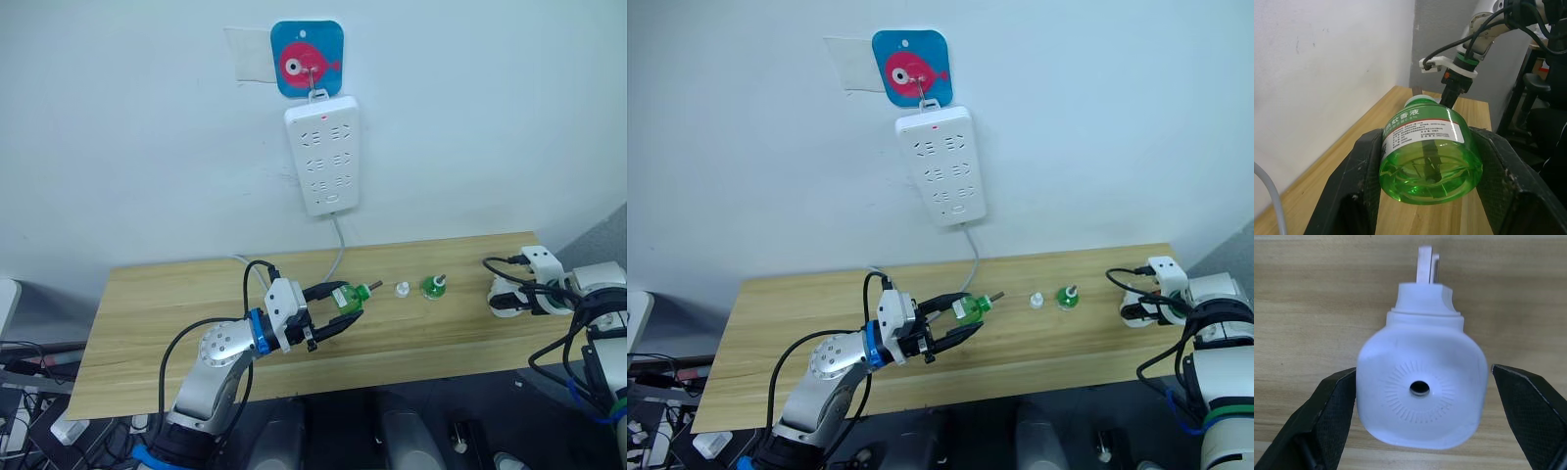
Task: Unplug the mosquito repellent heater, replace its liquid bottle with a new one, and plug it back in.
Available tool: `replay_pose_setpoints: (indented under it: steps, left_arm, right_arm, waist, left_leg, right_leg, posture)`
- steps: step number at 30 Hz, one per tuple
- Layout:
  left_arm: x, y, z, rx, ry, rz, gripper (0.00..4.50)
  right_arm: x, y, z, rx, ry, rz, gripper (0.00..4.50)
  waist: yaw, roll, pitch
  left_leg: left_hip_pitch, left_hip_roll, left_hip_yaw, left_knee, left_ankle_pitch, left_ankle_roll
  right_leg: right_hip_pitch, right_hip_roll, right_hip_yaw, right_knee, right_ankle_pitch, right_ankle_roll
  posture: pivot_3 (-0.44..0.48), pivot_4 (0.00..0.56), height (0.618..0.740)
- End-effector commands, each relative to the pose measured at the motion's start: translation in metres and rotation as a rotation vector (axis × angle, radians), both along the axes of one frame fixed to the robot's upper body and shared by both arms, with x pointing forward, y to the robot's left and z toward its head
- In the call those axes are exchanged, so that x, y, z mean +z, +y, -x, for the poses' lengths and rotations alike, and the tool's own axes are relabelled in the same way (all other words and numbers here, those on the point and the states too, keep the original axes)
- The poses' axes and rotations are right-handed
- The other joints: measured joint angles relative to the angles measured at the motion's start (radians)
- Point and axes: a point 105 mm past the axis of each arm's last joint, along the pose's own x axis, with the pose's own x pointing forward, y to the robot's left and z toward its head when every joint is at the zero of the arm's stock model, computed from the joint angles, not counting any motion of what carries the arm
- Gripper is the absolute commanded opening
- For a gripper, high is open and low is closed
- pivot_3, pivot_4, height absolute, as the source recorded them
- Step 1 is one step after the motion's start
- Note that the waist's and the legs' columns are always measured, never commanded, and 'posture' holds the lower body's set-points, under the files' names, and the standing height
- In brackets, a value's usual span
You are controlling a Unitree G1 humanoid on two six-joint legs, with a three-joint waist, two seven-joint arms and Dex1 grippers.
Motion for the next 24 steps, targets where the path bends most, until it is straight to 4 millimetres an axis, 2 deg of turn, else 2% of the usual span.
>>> replay_pose_setpoints:
  steps: [1, 5, 8, 11, 15, 19, 22, 24]
  left_arm:
    - [0.007, -0.005, 0.007, -0.034, -0.039, 0.006, 2.24]
    - [0.006, -0.006, 0.008, -0.039, -0.039, 0.001, 2.24]
    - [0.006, -0.006, 0.008, -0.039, -0.039, -0.001, 2.24]
    - [0.006, -0.006, 0.007, -0.037, -0.038, -0.001, 2.24]
    - [0.005, -0.005, 0.006, -0.036, -0.036, -0.004, 2.24]
    - [0.005, -0.004, 0.006, -0.036, -0.033, -0.004, 2.24]
    - [0.005, -0.002, 0.011, -0.058, -0.036, -0.006, 2.24]
    - [0.007, 0.0, 0.016, -0.085, -0.043, -0.007, 2.24]
  right_arm:
    - [0.009, 0.0, -0.006, 0.012, -0.035, 0.001, 4.49]
    - [0.009, -0.001, -0.007, 0.011, -0.035, 0.003, 4.49]
    - [0.009, -0.002, -0.006, 0.016, -0.034, 0.015, 3.91]
    - [0.008, -0.002, -0.006, 0.013, -0.029, 0.009, 2.94]
    - [0.013, -0.004, -0.007, 0.004, -0.044, 0.006, 2.94]
    - [0.028, -0.009, -0.008, 0.036, -0.067, -0.007, 2.94]
    - [0.045, 0.004, -0.003, 0.082, -0.052, -0.18, 2.94]
    - [0.058, 0.016, 0.008, 0.15, -0.017, -0.331, 2.94]
  waist:
    - [0.0, 0.0, 0.0]
    - [0.0, 0.0, 0.0]
    - [0.0, 0.0, 0.0]
    - [-0.001, -0.001, 0.001]
    - [0.0, -0.001, 0.001]
    - [0.0, 0.001, 0.003]
    - [0.0, 0.002, 0.005]
    - [-0.002, 0.003, 0.007]
  left_leg:
    - [0.0, 0.0, 0.0, 0.0, 0.0, 0.0]
    - [0.0, 0.0, 0.0, 0.0, 0.0, 0.0]
    - [0.0, 0.0, 0.0, 0.0, 0.0, 0.0]
    - [0.0, 0.0, 0.0, 0.0, 0.0, 0.0]
    - [0.0, 0.0, 0.0, 0.0, 0.0, 0.0]
    - [0.0, 0.0, 0.0, 0.0, 0.0, 0.0]
    - [0.0, 0.0, 0.0, 0.0, 0.0, 0.0]
    - [0.0, 0.0, 0.0, 0.0, 0.0, 0.0]
  right_leg:
    - [0.0, 0.0, 0.0, 0.0, 0.0, 0.0]
    - [0.0, 0.0, 0.0, 0.0, 0.0, 0.0]
    - [0.0, 0.0, 0.0, 0.0, 0.0, 0.0]
    - [0.0, 0.0, 0.0, 0.0, 0.0, 0.0]
    - [0.0, 0.0, 0.0, 0.0, 0.0, 0.0]
    - [0.0, 0.0, 0.0, 0.0, 0.0, 0.0]
    - [0.0, 0.0, 0.0, 0.0, 0.0, 0.0]
    - [0.0, 0.0, 0.0, 0.0, 0.0, 0.0]
  posture:
    - [0.019, 0.281, 0.74]
    - [0.019, 0.283, 0.74]
    - [0.02, 0.281, 0.74]
    - [0.021, 0.282, 0.74]
    - [0.02, 0.283, 0.74]
    - [0.018, 0.281, 0.74]
    - [0.018, 0.281, 0.74]
    - [0.007, 0.281, 0.74]
